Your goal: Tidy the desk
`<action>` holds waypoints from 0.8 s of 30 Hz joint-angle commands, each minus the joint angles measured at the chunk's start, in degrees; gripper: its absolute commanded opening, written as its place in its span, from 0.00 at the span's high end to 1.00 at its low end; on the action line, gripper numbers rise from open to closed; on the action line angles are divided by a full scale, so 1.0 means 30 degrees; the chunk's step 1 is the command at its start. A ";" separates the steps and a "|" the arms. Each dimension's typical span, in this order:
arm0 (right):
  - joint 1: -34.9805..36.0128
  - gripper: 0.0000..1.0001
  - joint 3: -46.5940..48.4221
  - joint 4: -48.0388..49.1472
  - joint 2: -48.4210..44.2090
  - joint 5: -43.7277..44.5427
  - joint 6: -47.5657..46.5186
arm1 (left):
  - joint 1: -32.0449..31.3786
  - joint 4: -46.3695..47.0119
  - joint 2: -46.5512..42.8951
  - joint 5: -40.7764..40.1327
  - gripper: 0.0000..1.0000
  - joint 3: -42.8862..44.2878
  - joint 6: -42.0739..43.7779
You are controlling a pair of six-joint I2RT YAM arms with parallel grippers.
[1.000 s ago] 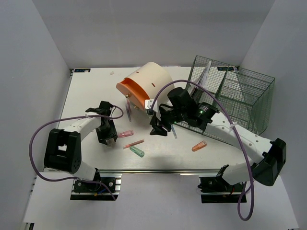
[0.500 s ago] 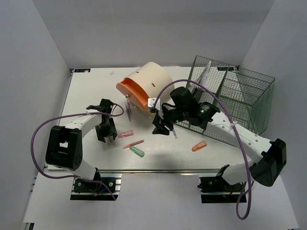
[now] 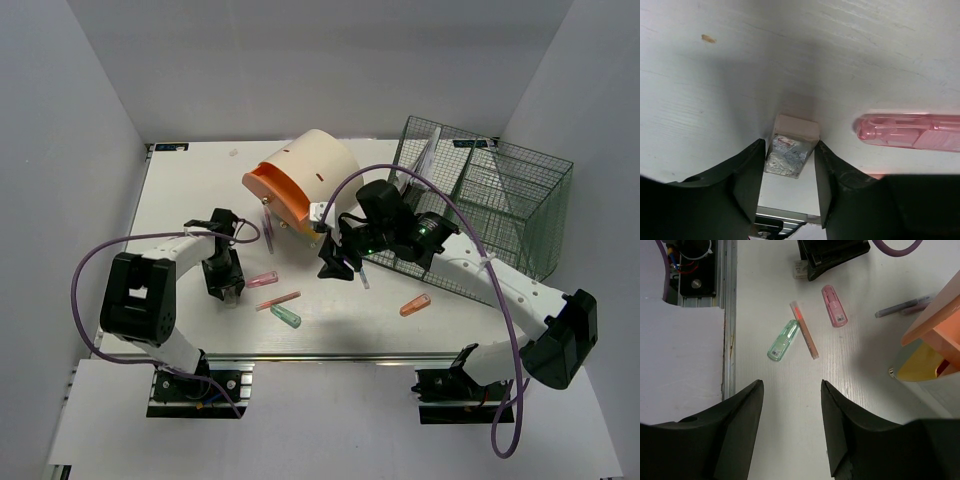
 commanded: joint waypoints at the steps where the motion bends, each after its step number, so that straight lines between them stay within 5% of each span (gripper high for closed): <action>1: -0.0138 0.45 -0.0126 0.0662 -0.0724 -0.0404 0.0289 | -0.0091 0.0496 0.0084 0.0455 0.47 -0.0016 0.0232; 4: -0.0110 0.45 -0.0037 0.0604 -0.0724 -0.0375 0.0260 | -0.0091 0.0672 0.0144 0.0689 0.62 -0.0162 0.0144; 11: -0.0284 0.47 -0.0124 0.0807 -0.1367 -0.0901 0.0142 | -0.0091 -0.0264 -0.1552 0.0805 0.79 0.0832 -0.0909; 14: -0.0344 0.57 -0.0534 0.1918 -0.2245 -0.1428 0.0113 | -0.0091 -0.0296 -0.3834 0.1744 0.84 0.2149 -0.1407; 17: -0.0461 0.82 -0.1149 0.3033 -0.2891 -0.1547 0.0404 | -0.0091 0.1253 -0.7255 0.4317 0.85 0.2942 -0.2224; 24: -0.0783 0.93 -0.1238 0.3329 -0.2833 -0.1693 0.0640 | 0.0085 0.6438 -0.9556 0.7105 0.87 0.4082 -0.4659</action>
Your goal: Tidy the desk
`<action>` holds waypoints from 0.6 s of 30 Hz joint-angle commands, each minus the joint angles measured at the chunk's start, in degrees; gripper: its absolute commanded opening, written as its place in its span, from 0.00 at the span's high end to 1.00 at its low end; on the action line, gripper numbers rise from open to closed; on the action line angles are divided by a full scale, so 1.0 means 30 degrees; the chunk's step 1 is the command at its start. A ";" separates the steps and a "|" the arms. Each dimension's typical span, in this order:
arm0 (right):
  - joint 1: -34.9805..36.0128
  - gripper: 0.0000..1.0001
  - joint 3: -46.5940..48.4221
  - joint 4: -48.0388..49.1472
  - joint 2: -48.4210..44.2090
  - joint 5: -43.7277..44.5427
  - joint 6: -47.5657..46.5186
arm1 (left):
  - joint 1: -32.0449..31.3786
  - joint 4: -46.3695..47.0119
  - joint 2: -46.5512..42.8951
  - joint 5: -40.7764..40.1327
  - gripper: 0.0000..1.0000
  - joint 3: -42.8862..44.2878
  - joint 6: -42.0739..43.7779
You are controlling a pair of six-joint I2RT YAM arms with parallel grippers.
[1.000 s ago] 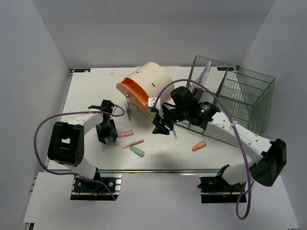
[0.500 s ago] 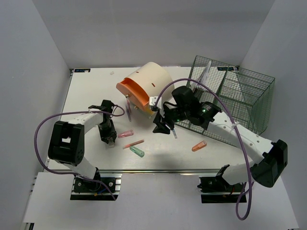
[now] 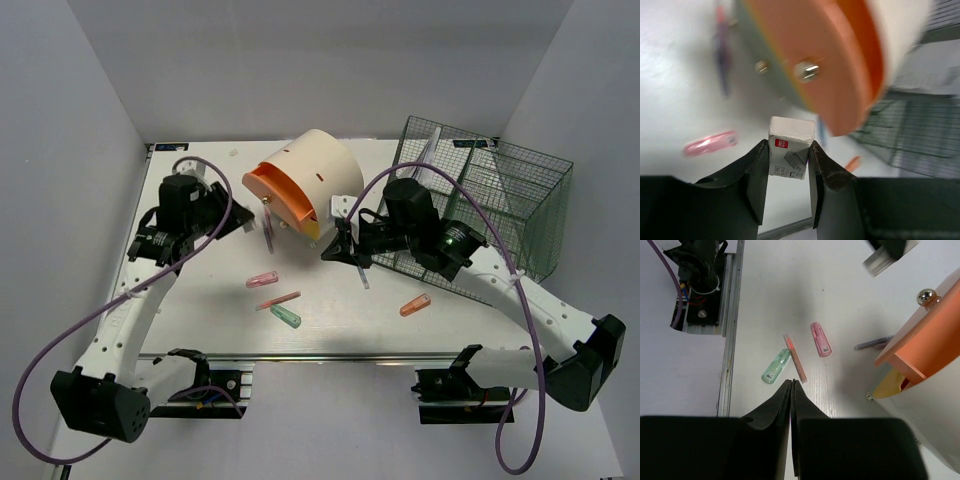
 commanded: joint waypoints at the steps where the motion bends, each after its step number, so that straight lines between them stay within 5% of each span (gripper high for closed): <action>1: -0.0208 0.94 -0.0211 0.0938 -0.0137 -0.0396 0.0254 | 0.0078 0.2734 0.0325 0.1904 0.88 0.1228 -0.1738; 9: -0.0355 0.94 -0.0212 0.1056 -0.0255 -0.0397 0.0371 | -0.0098 0.7973 0.2374 0.1905 0.88 0.3427 -0.3498; 18: -0.0442 0.92 -0.0797 0.1027 -0.1016 -0.0045 0.0576 | -0.0274 1.0294 0.4602 0.2694 0.88 0.3927 -0.3703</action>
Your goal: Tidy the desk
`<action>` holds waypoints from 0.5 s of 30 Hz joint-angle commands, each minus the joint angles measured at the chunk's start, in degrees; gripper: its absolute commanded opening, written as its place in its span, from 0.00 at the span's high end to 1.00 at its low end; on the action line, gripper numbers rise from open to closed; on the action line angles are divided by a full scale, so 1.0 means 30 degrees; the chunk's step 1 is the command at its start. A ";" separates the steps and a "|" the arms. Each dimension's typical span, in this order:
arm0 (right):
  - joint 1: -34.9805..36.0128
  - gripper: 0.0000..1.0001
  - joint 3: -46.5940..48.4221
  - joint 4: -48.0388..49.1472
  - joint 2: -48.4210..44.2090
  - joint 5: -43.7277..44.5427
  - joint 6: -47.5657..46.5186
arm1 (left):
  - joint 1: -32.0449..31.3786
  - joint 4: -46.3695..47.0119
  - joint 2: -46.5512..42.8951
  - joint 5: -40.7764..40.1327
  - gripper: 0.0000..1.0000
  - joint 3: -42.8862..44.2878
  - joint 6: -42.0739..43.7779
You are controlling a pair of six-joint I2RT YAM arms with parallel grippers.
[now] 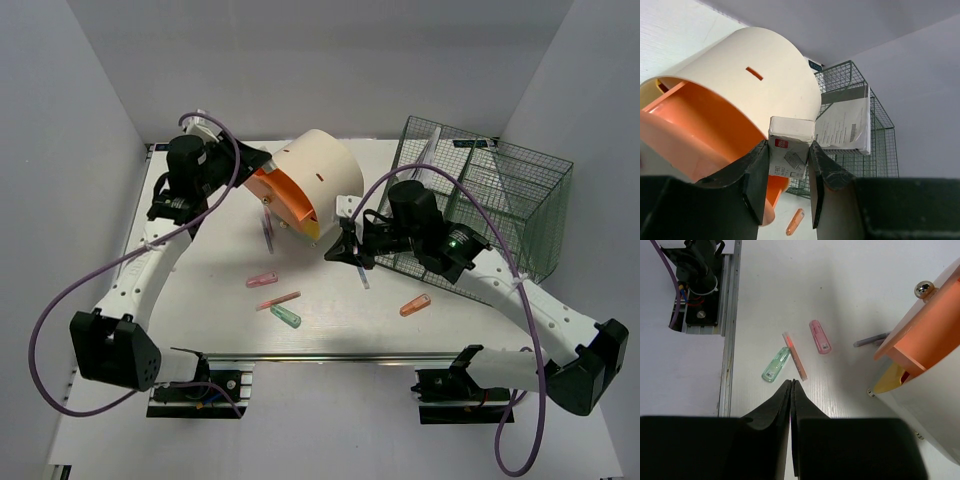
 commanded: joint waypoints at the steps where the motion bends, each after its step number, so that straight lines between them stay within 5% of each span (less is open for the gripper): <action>1: -0.0063 0.92 -0.0192 0.0590 -0.0638 0.0043 0.0227 | -0.0230 0.1451 0.0173 0.0677 0.88 0.0744 -0.0221; 15: -0.0064 0.88 -0.0281 0.0677 -0.0609 -0.0045 0.0461 | -0.0230 -0.0245 0.1579 0.1087 0.74 0.1622 0.0979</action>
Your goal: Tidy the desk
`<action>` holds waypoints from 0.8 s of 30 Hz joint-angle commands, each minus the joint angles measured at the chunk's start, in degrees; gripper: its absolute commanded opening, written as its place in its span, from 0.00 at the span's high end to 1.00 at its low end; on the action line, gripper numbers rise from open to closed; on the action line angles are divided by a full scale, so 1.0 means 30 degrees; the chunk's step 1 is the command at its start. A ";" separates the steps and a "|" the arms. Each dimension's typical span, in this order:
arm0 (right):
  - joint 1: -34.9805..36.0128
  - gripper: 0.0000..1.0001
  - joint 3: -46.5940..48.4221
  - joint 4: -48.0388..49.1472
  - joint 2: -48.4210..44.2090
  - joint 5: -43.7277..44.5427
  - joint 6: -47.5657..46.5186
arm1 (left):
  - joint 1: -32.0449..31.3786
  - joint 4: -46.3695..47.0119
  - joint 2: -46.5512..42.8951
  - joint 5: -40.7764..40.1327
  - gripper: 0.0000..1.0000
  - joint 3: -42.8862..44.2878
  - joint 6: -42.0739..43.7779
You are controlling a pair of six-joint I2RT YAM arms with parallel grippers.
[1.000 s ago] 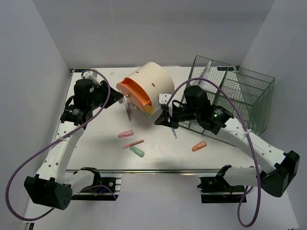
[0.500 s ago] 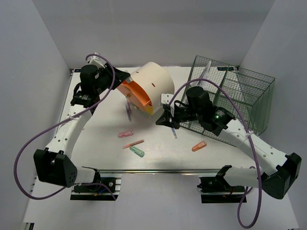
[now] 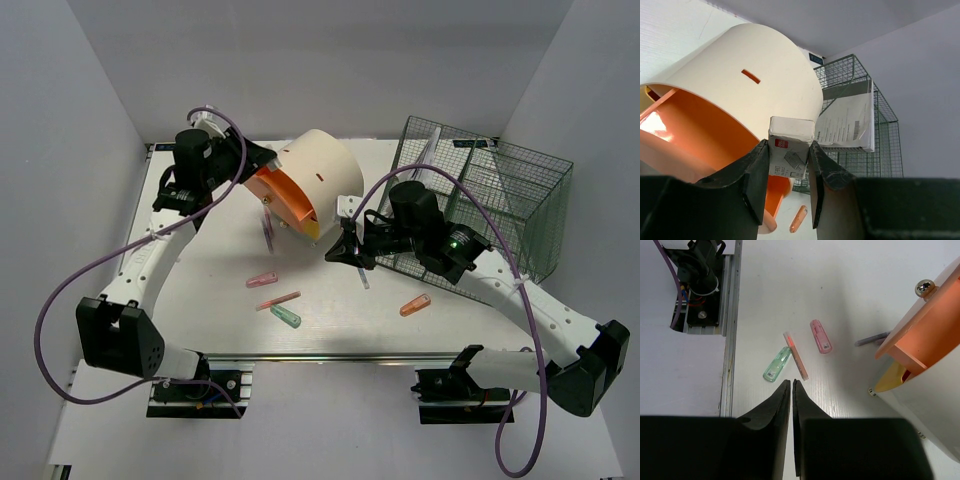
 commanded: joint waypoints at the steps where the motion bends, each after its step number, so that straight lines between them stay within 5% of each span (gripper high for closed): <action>1: -0.0063 0.88 -0.0091 0.0670 -0.0390 -0.0053 0.0330 | -0.0055 -0.0787 0.0240 0.0497 0.74 0.1010 0.0739; 9: -0.0093 0.87 -0.0120 0.0728 -0.0331 -0.0052 0.0360 | -0.0055 -0.1637 0.0562 0.0761 0.67 0.0982 0.1296; 15: -0.0063 0.85 -0.0091 0.0729 -0.0273 -0.0052 0.0331 | -0.0055 -0.1580 0.0709 0.0937 0.50 0.1245 0.1296; 24: -0.0121 0.84 -0.0208 0.0699 -0.0331 0.0035 0.0213 | -0.0055 -0.1668 0.1266 0.0937 0.47 0.2329 0.1297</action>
